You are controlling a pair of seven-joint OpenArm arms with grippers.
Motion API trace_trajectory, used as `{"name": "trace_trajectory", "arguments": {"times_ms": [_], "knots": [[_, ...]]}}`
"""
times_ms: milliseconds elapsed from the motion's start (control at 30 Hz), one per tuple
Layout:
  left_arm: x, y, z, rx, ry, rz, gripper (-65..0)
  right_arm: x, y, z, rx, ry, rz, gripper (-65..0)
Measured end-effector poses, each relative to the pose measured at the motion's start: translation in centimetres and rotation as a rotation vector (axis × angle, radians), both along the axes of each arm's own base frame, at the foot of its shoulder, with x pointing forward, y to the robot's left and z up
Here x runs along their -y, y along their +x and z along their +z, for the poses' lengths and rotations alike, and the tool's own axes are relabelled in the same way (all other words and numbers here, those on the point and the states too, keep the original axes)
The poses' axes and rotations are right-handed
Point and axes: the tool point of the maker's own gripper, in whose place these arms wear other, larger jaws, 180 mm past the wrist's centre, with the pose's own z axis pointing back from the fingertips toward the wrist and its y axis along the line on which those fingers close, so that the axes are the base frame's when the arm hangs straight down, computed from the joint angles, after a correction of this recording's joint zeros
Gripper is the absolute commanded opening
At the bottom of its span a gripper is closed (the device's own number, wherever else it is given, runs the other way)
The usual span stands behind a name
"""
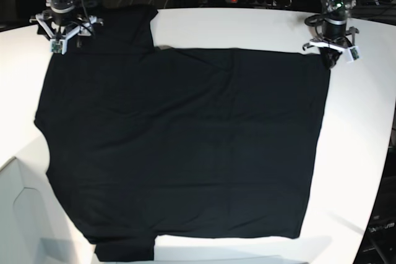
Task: Fold the T-shirt properly
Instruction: 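Grasp the black shirt's shoulder corners with both grippers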
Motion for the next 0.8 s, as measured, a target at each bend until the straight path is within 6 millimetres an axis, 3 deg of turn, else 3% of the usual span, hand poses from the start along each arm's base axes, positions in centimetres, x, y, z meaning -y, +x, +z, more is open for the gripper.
{"name": "trace_trajectory", "arguments": {"times_ms": [333, 633, 800], "knots": [[0.1, -0.5, -0.1, -0.009, 0.002, -0.008, -64.9, 1.3, 1.0, -0.9, 0.052, 0.081, 0.001, -24.2], [0.1, -0.8, -0.1, -0.013, 0.004, -0.007, -64.9, 0.1, 1.3, -1.1, 0.051, 0.121, 0.090, -45.8], [0.0, -0.9, 0.0, -0.011, 0.006, -0.006, -64.9, -0.2, 1.3, -1.2, 0.045, 0.127, 0.098, -63.1]]}}
